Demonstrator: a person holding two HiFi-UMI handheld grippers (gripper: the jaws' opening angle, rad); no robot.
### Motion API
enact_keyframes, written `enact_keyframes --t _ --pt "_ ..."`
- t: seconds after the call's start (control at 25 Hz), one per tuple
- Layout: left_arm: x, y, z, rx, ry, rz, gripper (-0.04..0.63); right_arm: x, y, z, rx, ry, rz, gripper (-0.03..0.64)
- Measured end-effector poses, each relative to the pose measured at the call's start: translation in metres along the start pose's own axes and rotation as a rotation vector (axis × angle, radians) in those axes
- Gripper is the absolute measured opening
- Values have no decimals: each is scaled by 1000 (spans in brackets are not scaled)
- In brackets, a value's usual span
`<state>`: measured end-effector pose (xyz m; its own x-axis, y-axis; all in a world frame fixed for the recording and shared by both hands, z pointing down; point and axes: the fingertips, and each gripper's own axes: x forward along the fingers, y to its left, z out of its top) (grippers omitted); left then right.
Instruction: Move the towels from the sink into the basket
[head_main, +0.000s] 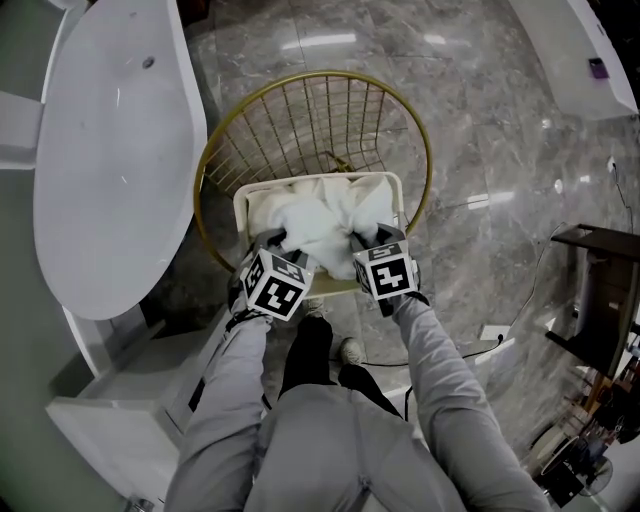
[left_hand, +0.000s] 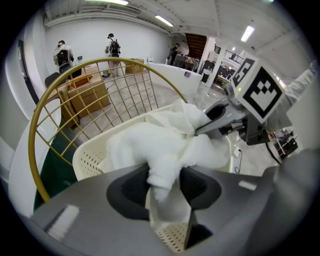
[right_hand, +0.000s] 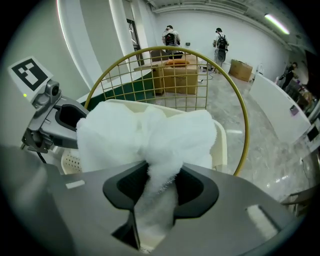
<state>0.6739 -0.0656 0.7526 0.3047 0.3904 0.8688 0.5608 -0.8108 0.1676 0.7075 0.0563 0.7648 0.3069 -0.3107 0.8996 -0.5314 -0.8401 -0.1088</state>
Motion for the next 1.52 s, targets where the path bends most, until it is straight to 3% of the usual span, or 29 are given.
enact_keyframes --t 0.36,0.84,1.2,1.52 --pt "-5 -1 -1 -7 -2 12 227 -5 0 1 8 -21 19 141" --pt "-36 -12 -1 -27 -57 47 290 -41 -1 5 -7 -85 -31 183" --pt "-82 -20 13 -124 -205 106 291 -96 -1 27 28 -269 -55 183" --pt "-136 -24 18 -163 -321 224 291 -159 -5 43 106 -456 -65 183"
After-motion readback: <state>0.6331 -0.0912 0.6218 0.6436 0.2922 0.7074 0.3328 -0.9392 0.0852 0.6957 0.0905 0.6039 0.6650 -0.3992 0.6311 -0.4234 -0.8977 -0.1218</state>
